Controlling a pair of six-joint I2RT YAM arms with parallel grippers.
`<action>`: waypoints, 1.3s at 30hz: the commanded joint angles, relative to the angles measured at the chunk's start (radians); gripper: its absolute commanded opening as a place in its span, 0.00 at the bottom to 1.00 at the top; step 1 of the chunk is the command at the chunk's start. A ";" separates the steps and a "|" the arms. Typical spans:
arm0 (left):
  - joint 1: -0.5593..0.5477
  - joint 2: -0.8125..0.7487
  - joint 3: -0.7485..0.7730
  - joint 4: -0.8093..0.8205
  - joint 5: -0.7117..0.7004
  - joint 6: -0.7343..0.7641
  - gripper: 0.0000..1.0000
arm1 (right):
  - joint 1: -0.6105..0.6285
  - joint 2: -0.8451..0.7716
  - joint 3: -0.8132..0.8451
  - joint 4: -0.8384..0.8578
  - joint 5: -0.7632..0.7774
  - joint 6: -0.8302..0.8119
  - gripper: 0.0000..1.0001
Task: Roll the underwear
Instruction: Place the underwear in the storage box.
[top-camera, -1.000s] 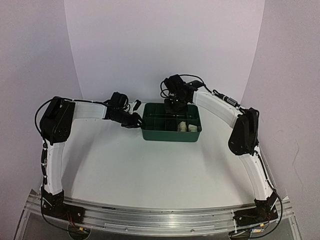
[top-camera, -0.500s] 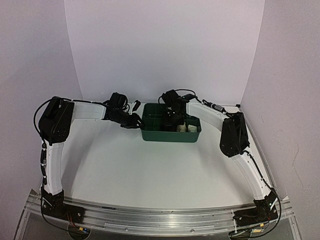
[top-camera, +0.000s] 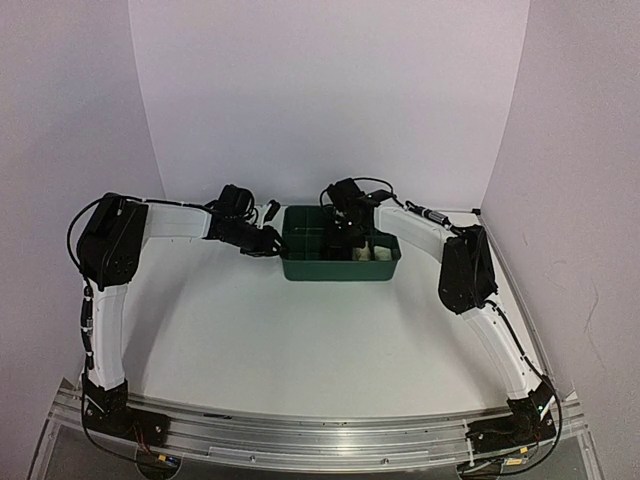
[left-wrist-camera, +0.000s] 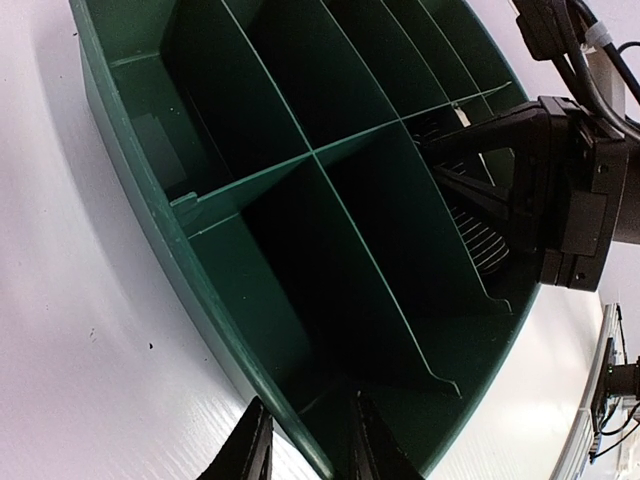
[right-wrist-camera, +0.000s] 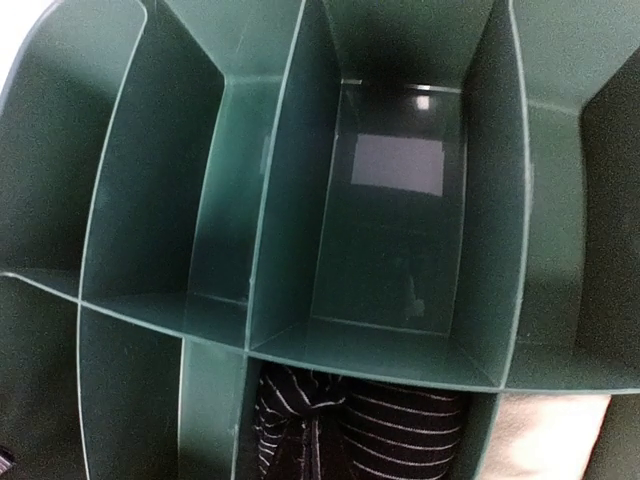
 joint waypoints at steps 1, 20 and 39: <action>-0.007 -0.026 -0.009 -0.026 0.006 0.042 0.24 | 0.006 -0.068 0.007 0.117 0.044 -0.012 0.00; -0.007 -0.028 -0.006 -0.027 0.006 0.029 0.18 | 0.012 -0.196 -0.158 0.133 0.081 0.059 0.00; -0.008 -0.144 -0.206 -0.007 0.013 -0.313 0.00 | 0.094 -0.422 -0.419 0.104 0.149 0.190 0.00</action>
